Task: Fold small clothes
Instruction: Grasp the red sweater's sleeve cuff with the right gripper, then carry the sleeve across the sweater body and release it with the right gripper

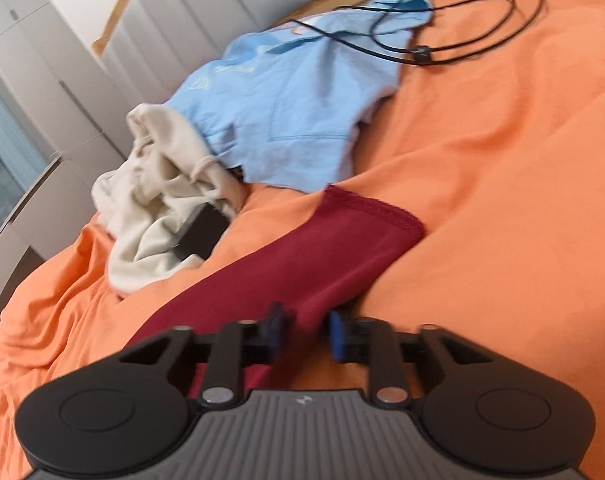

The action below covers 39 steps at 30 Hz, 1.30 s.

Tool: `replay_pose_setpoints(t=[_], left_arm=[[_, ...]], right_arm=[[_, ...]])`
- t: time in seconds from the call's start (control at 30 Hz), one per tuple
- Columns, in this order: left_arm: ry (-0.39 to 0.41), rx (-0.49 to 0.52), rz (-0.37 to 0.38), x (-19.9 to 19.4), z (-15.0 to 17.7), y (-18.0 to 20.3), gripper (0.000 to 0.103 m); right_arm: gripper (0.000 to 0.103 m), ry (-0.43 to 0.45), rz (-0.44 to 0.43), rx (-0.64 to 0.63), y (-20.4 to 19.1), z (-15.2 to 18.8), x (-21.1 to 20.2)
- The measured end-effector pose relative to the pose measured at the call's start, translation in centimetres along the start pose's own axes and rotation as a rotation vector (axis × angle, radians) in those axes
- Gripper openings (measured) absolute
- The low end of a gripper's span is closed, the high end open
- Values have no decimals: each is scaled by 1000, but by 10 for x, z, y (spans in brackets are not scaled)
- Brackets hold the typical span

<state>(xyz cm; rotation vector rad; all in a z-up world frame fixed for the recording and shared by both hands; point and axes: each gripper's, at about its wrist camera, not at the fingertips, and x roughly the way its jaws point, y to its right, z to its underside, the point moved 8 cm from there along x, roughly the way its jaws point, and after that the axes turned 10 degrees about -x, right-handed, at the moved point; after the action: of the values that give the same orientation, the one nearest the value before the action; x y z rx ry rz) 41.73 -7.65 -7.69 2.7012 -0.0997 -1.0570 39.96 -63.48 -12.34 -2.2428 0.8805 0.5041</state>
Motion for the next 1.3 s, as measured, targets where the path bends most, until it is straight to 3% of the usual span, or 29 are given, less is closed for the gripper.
replay_pose_setpoints(t=[0.07, 0.23, 0.4, 0.63, 0.8, 0.97, 1.1, 1.2, 1.3], left_arm=[[10, -4, -2, -2, -3, -2, 102], [48, -28, -18, -12, -19, -13, 102], [93, -30, -95, -22, -39, -33, 102], [124, -129, -109, -35, -63, -68, 102], [142, -194, -128, -41, -71, -91, 102], [150, -245, -150, -43, -76, -108, 102], [145, -269, -158, -42, -77, -117, 102], [138, -280, -161, -40, -78, -120, 102], [131, -285, -161, -38, -77, -121, 102]], right_arm=[[7, 5, -11, 5, 1, -2, -2], [6, 93, -61, -80, -21, -16, -23], [6, 216, -112, -299, -73, -25, -54], [6, 346, -275, -637, -180, -3, -104], [6, 440, -435, -962, -269, 52, -147], [6, 465, -603, -1305, -334, 144, -182], [6, 423, -700, -1496, -357, 215, -197], [6, 408, -752, -1644, -351, 267, -207], [6, 445, -768, -1818, -345, 314, -215]])
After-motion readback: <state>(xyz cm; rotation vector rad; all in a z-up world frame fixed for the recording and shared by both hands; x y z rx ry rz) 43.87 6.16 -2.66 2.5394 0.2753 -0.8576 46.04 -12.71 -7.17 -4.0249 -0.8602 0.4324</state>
